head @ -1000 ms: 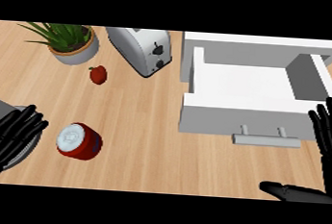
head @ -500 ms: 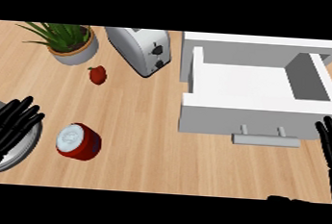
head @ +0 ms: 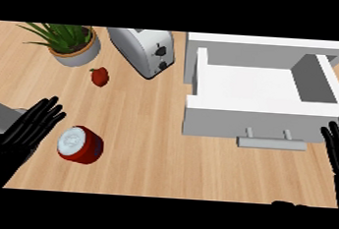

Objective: Pick up the can, place it into the drawer and close the drawer

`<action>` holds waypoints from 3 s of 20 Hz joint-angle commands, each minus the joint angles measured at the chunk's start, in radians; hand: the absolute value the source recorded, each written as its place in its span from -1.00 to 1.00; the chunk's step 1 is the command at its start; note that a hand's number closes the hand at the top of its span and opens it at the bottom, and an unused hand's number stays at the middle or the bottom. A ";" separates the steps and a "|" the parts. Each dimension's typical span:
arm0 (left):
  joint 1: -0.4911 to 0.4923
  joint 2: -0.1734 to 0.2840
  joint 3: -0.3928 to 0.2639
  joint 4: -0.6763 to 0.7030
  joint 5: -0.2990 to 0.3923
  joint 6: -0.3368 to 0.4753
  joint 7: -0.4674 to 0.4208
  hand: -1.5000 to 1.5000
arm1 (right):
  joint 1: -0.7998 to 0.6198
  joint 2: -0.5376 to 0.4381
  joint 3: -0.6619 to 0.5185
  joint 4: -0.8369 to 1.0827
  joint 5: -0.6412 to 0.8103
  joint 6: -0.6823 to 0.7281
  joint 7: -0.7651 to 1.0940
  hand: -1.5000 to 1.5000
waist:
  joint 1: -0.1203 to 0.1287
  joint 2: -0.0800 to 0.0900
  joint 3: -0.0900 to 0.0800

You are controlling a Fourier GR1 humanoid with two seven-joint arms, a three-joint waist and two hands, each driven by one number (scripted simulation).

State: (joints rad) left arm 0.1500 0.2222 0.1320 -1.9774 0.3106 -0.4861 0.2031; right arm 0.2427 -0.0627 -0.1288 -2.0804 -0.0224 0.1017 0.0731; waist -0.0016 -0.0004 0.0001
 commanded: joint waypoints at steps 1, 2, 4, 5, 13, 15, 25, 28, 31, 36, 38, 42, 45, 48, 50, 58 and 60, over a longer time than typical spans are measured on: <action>-0.099 -0.048 -0.033 0.110 -0.075 0.032 -0.023 -1.00 | 0.043 0.013 -0.004 -0.071 -0.003 -0.001 0.029 -1.00 | -0.006 0.000 0.000; -0.002 0.006 0.035 0.052 -0.014 -0.034 -0.030 -1.00 | 0.132 0.021 -0.005 -0.006 -0.002 0.059 -0.126 -1.00 | -0.002 -0.001 0.000; 0.034 -0.048 0.011 0.070 -0.086 -0.035 -0.115 -1.00 | 0.061 0.018 -0.028 0.026 -0.018 0.047 -0.088 -1.00 | 0.001 -0.001 0.000; -0.090 0.007 0.070 0.197 -0.055 -0.036 -0.105 -1.00 | -0.038 -0.057 -0.112 0.007 -0.090 0.048 0.024 -1.00 | -0.001 0.001 0.000; -0.009 -0.053 0.038 0.337 -0.237 -0.049 -0.327 -1.00 | 0.039 -0.014 -0.109 0.058 -0.051 0.088 -0.093 -1.00 | 0.000 0.000 0.000; -0.070 -0.035 0.059 0.333 -0.209 -0.043 -0.279 -1.00 | -0.029 -0.037 -0.136 0.112 -0.080 0.104 -0.080 -1.00 | 0.001 0.000 0.000; -0.118 0.022 0.106 0.621 -0.324 -0.071 -0.522 -1.00 | 0.067 0.036 -0.065 0.046 -0.011 0.104 -0.110 -1.00 | -0.004 0.000 0.000; -0.072 -0.003 0.079 0.617 -0.358 -0.061 -0.561 -1.00 | -0.061 -0.001 -0.090 0.014 -0.040 0.063 0.043 -1.00 | 0.001 0.000 0.000; -0.150 0.051 0.108 0.799 -0.389 -0.084 -0.668 -1.00 | 0.009 0.009 -0.106 0.055 -0.044 0.110 -0.070 -1.00 | -0.003 0.001 0.000; -0.192 0.067 0.120 0.870 -0.388 -0.084 -0.677 -1.00 | -0.007 0.031 -0.082 -0.004 -0.009 0.082 -0.022 -1.00 | -0.002 0.000 0.000; -0.185 0.083 0.109 0.936 -0.434 -0.082 -0.762 -1.00 | 0.006 0.040 -0.082 0.019 -0.005 0.091 -0.052 -1.00 | -0.002 0.000 0.000; -0.179 -0.003 0.069 0.917 -0.467 0.022 -0.739 -1.00 | -0.045 -0.011 -0.130 -0.024 -0.061 0.100 0.046 -1.00 | -0.001 0.000 0.000; -0.271 0.064 0.124 1.107 -0.441 -0.030 -0.792 -1.00 | 0.100 0.061 -0.052 0.030 0.021 0.103 -0.152 -1.00 | -0.007 0.001 0.000; -0.237 0.074 0.110 1.033 -0.439 -0.028 -0.758 -1.00 | 0.013 0.023 -0.115 0.017 -0.021 0.109 -0.050 -1.00 | -0.002 0.000 0.000; -0.322 0.055 0.097 1.179 -0.472 0.002 -0.826 -1.00 | -0.043 0.007 -0.126 0.044 -0.035 0.100 -0.032 -1.00 | -0.004 0.001 -0.001; -0.367 0.077 0.097 1.218 -0.466 0.018 -0.821 -1.00 | 0.062 0.058 -0.106 -0.030 -0.020 0.121 -0.048 -1.00 | -0.005 0.000 0.000; -0.345 0.053 0.084 1.230 -0.467 0.024 -0.838 -1.00 | -0.013 0.017 -0.133 -0.054 -0.067 0.107 0.031 -1.00 | -0.003 0.000 0.000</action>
State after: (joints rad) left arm -0.1862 0.2806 0.2230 -0.7972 -0.1513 -0.4664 -0.6063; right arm 0.2586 -0.0227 -0.2256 -2.1129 -0.0465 0.2003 0.0625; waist -0.0052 0.0000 -0.0001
